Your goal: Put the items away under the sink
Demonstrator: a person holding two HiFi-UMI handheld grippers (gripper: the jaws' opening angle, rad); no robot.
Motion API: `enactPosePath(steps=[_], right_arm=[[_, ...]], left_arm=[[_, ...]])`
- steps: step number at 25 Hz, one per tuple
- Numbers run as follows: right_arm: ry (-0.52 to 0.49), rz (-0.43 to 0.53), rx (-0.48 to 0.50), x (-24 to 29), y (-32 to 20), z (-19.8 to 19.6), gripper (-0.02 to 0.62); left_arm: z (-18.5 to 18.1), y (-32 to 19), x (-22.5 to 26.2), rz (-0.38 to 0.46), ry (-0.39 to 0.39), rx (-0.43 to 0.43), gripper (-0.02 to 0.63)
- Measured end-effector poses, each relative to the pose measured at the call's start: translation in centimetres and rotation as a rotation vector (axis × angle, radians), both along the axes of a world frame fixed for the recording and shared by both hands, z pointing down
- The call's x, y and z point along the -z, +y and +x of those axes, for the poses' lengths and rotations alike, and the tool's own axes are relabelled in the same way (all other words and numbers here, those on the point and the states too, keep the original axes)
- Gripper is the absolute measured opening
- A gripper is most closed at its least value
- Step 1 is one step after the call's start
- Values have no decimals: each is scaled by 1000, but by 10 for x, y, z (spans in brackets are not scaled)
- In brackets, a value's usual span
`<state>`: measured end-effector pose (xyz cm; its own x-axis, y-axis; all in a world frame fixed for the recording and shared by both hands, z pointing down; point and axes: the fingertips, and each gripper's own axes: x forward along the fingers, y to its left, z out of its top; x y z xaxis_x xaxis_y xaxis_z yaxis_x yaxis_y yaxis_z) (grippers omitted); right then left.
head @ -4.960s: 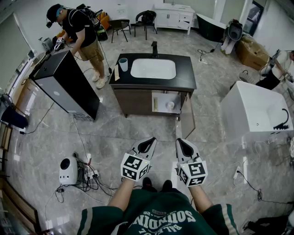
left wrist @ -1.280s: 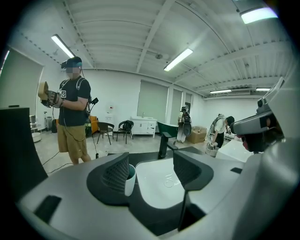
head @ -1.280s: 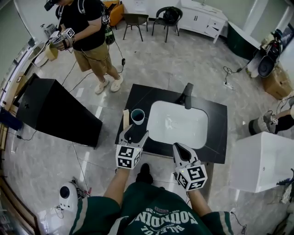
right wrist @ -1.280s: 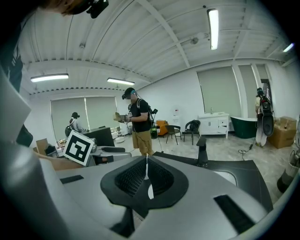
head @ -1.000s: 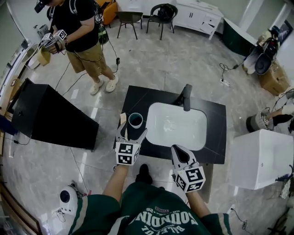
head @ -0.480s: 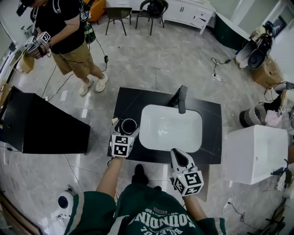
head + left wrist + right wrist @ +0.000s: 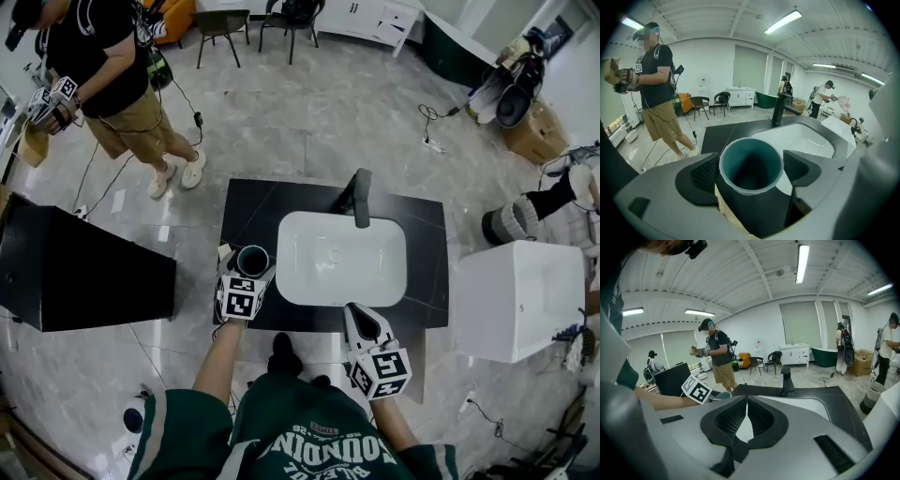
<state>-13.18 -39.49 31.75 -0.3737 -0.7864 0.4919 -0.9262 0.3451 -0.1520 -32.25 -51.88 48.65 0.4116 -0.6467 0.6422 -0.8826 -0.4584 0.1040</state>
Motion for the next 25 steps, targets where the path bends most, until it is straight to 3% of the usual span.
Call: enactPosePath(steps=[3, 14, 25], right_arm=[[-9, -14, -15, -3, 4, 1, 43], [-13, -64, -56, -16, 33, 12, 43], [-35, -16, -91, -2, 94, 59, 43]], left_arm=[[0, 3, -2, -30, 0, -12, 420], [8, 9, 18, -2, 56, -36, 390], [96, 82, 59, 73, 79, -204, 390]])
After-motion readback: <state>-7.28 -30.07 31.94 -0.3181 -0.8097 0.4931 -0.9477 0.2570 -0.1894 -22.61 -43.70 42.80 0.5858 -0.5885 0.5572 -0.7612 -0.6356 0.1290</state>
